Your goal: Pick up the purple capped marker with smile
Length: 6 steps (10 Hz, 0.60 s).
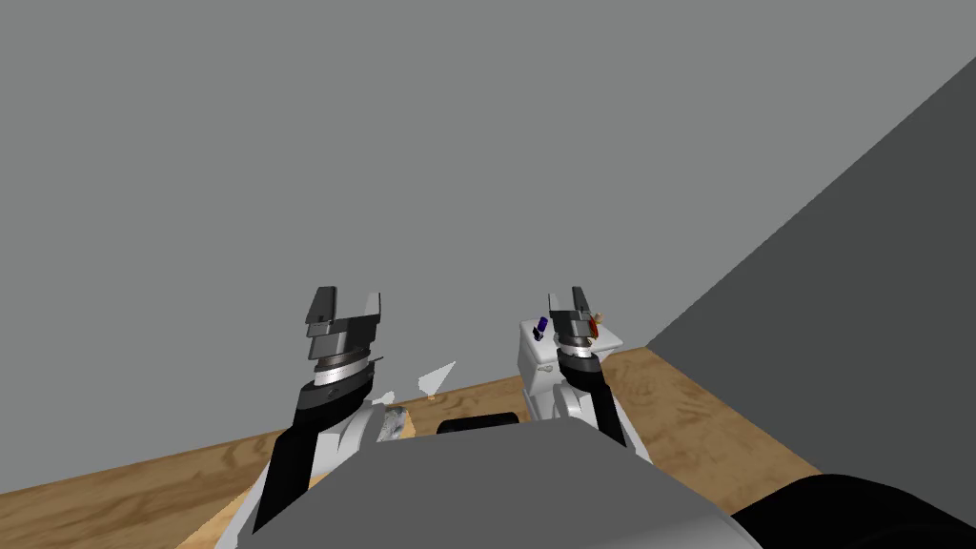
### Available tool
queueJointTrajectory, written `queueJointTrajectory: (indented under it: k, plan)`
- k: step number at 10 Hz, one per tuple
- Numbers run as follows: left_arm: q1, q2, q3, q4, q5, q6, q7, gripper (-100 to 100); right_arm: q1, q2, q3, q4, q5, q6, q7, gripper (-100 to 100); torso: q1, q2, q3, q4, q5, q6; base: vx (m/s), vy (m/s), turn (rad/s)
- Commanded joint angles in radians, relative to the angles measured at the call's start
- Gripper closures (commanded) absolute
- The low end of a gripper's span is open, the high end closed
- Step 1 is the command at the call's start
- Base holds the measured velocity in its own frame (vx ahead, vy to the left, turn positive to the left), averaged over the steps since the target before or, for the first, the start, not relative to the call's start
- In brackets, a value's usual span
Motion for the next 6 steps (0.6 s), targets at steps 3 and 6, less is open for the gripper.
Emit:
queueJointTrajectory:
  k: [3,6]
  plan:
    - [0.0,0.0,0.0,0.0,0.0,0.0,0.0,0,0.003,-0.064,-0.027,0.046,0.063,0.022,0.071,-100,0.0,0.005,0.003,0.001,0.0,0.0,-0.085,0.004,-0.025]
    - [0.0,0.0,0.0,0.0,0.0,0.0,0.0,0,0.006,-0.092,-0.054,0.087,0.122,0.043,0.139,-100,0.0,0.01,0.006,0.002,0.0,0.0,-0.136,0.005,-0.025]
